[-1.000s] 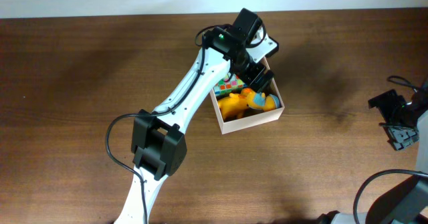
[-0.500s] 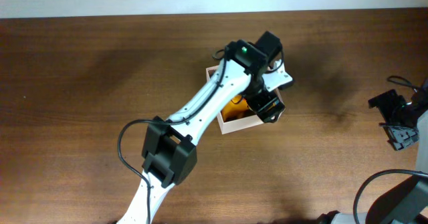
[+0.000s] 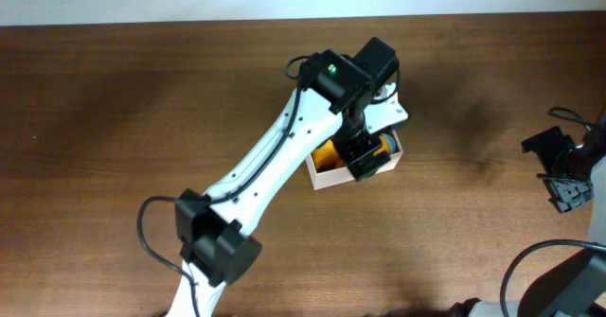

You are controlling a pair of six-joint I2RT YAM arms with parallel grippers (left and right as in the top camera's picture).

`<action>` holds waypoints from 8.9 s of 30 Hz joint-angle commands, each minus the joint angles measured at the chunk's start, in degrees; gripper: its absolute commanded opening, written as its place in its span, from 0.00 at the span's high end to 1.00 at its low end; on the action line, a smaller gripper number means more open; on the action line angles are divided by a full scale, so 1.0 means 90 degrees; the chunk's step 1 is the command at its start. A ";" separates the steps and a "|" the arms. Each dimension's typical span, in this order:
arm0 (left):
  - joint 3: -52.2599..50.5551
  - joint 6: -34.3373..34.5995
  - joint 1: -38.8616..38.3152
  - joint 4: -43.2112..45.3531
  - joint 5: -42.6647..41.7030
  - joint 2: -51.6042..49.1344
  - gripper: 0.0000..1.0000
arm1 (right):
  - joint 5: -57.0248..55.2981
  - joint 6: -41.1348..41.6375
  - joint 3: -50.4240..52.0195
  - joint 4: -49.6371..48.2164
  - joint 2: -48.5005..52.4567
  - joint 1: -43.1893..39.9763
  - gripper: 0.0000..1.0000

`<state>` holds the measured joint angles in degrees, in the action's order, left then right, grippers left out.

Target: Pack container

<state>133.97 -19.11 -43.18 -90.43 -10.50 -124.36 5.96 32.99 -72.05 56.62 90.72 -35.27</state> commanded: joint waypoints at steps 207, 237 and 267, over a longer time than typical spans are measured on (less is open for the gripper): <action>-1.1798 0.3140 0.4337 1.0882 0.1729 1.1213 0.01 | 0.0005 -0.0019 0.0017 -0.0005 0.0010 0.0005 0.01; -1.4800 0.2856 0.4524 1.0533 0.1299 1.3787 0.01 | 0.0005 -0.0019 0.0017 -0.0005 0.0010 0.0005 0.01; -1.4800 0.2144 0.4483 0.9476 0.1280 1.3787 0.01 | 0.0005 -0.0017 0.0017 -0.0005 0.0010 0.0005 0.01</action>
<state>0.95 1.23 -2.81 -4.99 1.85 -0.84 5.96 32.99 -72.03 56.62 90.72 -35.27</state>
